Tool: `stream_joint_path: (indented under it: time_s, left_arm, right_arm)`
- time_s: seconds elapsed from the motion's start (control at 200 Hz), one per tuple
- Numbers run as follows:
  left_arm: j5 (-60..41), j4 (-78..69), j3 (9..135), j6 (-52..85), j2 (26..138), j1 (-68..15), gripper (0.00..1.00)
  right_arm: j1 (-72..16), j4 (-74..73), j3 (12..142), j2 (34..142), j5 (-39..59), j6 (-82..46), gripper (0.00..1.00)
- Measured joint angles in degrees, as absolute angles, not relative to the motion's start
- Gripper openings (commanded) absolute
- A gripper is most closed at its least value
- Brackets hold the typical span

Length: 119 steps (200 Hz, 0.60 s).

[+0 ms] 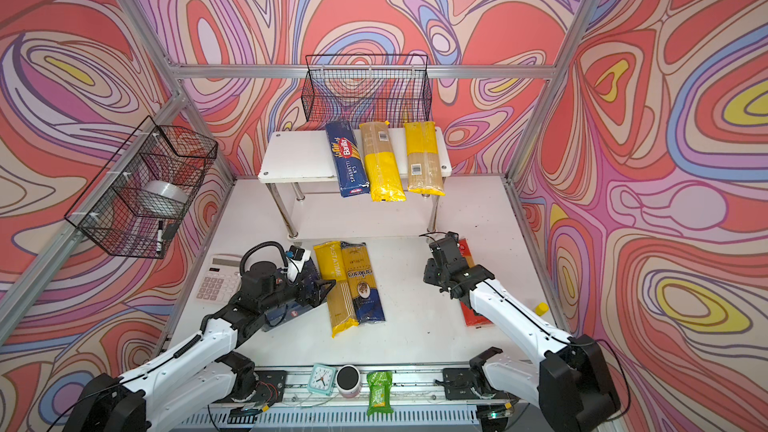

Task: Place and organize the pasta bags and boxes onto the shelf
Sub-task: 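Move the right gripper down over the red-and-clear spaghetti bag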

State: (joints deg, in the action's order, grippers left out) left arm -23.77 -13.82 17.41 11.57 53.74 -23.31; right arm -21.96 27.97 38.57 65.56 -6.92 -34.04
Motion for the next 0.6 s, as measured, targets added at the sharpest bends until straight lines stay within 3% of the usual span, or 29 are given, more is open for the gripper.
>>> stream_joint_path:
  time_s: [0.371,0.596]
  left_arm:
    - [-23.88,-13.87,17.41,11.57,53.71,-23.31,1.00]
    - [-23.99,-13.87,17.41,11.60,53.74,-23.31,1.00]
  right_arm:
    - [-11.94,26.89,37.69,64.03,-3.60,-33.36,0.60]
    - [-6.79,24.71,37.69,67.53,-1.74,-32.84,0.62]
